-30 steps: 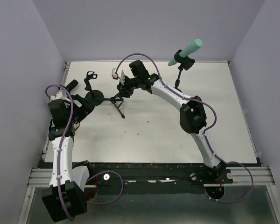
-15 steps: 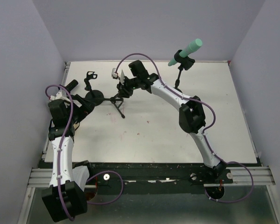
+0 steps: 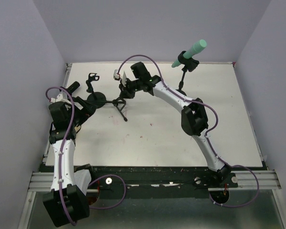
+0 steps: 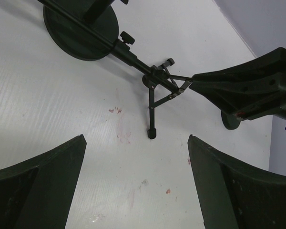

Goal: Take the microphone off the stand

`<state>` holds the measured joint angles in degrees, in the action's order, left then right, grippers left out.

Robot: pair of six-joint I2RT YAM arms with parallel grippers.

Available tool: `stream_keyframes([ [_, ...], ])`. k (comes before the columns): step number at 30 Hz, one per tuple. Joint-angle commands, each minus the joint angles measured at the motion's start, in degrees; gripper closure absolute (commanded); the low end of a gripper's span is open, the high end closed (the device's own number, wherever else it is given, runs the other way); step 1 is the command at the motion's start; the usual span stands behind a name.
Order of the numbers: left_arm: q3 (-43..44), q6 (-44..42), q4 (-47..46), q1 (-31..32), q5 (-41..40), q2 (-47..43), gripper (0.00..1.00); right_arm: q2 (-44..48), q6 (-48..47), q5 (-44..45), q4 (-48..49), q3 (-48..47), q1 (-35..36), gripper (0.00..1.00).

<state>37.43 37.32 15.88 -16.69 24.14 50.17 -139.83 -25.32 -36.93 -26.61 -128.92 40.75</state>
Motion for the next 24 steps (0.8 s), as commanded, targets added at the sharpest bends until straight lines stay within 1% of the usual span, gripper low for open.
stream_keyframes([
  [1, -0.4, -0.1, -0.9, -0.7, 0.6, 0.2, 0.05, -0.3, 0.4, -0.3, -0.3, 0.0, 0.0, 0.97],
  [2, -0.4, 0.0, -0.7, -0.6, 0.5, 0.4, 0.05, 0.0, 1.2, -0.9, 0.2, -0.1, 0.0, 0.99],
  [4, -0.4, 0.3, -0.2, -0.6, -0.8, 0.3, 0.02, 1.0, 2.8, -2.7, 1.4, -0.3, 0.0, 0.99],
  [6, -0.7, 1.0, 0.2, -0.8, -3.8, 0.2, 0.01, 2.1, 5.3, -4.4, 2.9, -0.5, 0.0, 0.99],
  [8, -1.5, 1.4, -1.1, -0.9, -6.3, 1.0, 0.01, 3.1, 8.0, -5.6, 4.2, -0.5, 0.1, 0.99],
  [11, -2.2, 4.1, -5.8, -2.4, -8.6, 3.3, 0.01, 4.4, 10.4, -7.2, 4.6, 0.1, 0.0, 0.99],
  [14, -0.8, 7.8, -8.4, -4.6, -10.0, 9.2, 0.01, 5.6, 11.0, -7.8, 4.7, 1.7, 0.0, 0.99],
  [16, 0.3, 10.7, -12.1, -6.2, -8.1, 13.4, 0.02, 6.6, 10.5, -8.1, 4.2, 2.8, 0.1, 0.99],
  [20, 3.3, 12.2, -19.4, -6.6, -4.8, 21.1, 0.09, 8.4, 11.2, -8.9, 3.9, 5.2, 0.0, 0.99],
  [22, 5.4, 12.8, -19.7, -6.6, -5.0, 24.9, 0.12, 8.9, 12.1, -8.9, 4.3, 6.0, 0.0, 0.99],
  [24, 8.1, 12.5, -17.7, -6.6, -7.9, 27.3, 0.12, 9.1, 12.6, -8.8, 4.4, 6.4, 0.1, 0.99],
])
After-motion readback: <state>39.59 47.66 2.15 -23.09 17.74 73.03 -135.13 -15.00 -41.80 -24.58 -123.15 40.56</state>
